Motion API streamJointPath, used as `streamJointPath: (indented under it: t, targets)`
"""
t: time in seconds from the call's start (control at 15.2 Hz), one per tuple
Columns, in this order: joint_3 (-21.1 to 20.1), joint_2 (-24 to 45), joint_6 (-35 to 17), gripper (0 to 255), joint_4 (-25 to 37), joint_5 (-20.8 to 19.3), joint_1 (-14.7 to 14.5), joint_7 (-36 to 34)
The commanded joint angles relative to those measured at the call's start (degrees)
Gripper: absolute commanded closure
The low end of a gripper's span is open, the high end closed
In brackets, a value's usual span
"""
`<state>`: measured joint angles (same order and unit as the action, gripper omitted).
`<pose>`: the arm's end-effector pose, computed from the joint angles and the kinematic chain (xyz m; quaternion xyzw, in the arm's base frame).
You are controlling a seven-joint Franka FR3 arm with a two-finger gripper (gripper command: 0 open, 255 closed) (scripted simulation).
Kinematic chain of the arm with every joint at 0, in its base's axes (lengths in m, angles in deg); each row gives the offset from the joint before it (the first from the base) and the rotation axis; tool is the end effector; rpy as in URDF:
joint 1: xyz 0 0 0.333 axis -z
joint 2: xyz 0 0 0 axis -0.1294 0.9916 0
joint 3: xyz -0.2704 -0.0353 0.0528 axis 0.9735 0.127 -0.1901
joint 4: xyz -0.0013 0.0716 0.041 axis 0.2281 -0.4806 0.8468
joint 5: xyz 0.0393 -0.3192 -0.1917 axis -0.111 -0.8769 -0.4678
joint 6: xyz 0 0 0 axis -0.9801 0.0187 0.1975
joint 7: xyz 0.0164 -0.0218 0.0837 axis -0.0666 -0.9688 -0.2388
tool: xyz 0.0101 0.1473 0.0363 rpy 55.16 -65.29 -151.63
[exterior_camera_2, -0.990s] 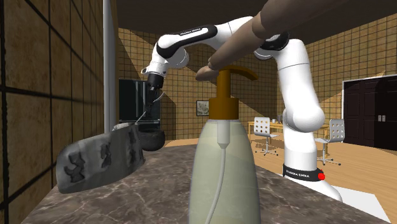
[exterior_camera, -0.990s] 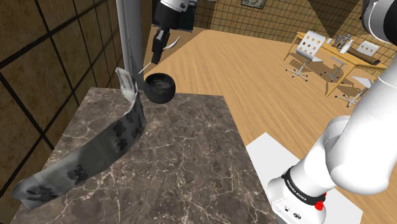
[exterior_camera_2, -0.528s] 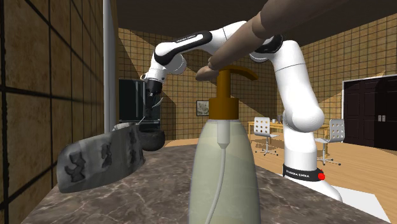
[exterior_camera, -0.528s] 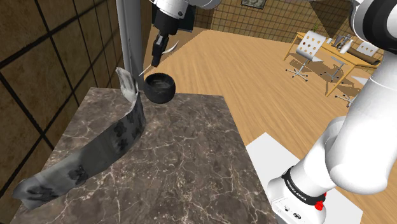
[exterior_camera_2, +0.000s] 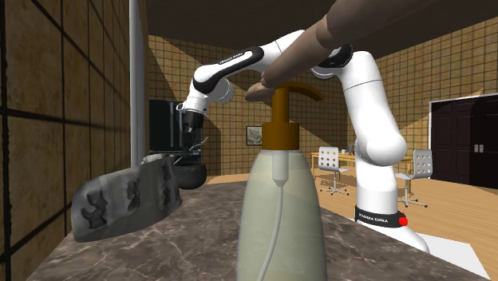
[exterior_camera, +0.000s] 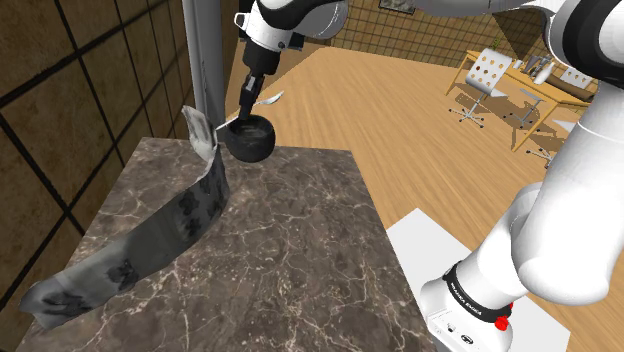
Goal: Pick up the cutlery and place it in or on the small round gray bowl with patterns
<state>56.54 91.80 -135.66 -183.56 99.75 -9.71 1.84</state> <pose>0.5729 0.2304 0.3769 -0.9058 -0.4040 -0.0773 0.1013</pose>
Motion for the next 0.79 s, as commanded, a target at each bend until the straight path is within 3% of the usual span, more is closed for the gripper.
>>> streamJointPath:
  t: [0.0, 0.53, 0.59, 0.73]
  targets:
    - [-0.04, 0.52, -1.41, 255, -0.93, 0.15, -0.03, 0.29]
    - [-0.06, 0.68, -1.91, 255, -1.28, 0.21, -0.04, 0.41]
    - [-0.06, 0.68, -1.91, 0, -1.27, 0.21, -0.04, 0.41]
    - [-0.06, 0.69, -1.91, 0, -1.27, 0.21, -0.04, 0.41]
